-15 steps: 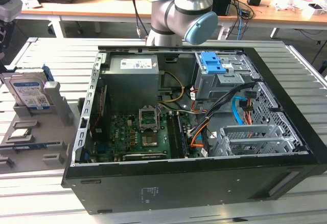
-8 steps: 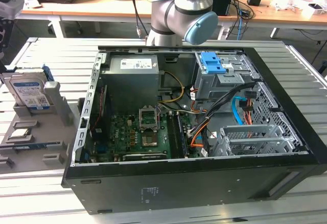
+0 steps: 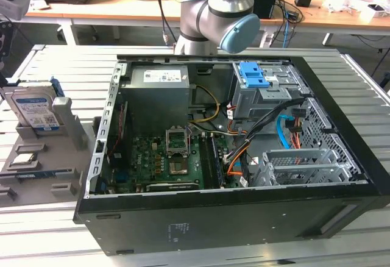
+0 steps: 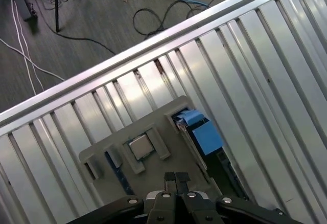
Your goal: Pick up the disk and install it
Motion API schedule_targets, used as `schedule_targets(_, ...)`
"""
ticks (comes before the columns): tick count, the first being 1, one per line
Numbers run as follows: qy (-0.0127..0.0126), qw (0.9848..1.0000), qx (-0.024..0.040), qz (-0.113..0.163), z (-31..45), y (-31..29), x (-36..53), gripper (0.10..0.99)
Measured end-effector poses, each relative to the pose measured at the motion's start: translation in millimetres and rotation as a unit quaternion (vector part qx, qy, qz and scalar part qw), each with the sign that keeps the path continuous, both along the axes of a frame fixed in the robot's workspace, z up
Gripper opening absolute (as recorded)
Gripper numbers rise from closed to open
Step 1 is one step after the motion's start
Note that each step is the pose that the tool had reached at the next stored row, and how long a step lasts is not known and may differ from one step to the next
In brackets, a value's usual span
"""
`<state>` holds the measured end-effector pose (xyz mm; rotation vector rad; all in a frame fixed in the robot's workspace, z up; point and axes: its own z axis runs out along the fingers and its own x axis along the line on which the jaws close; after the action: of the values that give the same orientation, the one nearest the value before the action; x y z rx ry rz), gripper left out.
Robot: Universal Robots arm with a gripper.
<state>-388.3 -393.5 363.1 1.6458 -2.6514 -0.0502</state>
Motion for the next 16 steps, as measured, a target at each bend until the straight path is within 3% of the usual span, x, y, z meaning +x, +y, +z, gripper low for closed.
schedule_targets(5,0.0,0.9994,0.0,0.035,0.0,0.0,0.0,0.106)
schedule_targets(12,0.0,0.9961,0.0,0.088,0.0,0.0,0.0,0.106)
schedule_targets(16,0.0,0.9918,0.0,0.128,0.0,0.0,0.0,0.106)
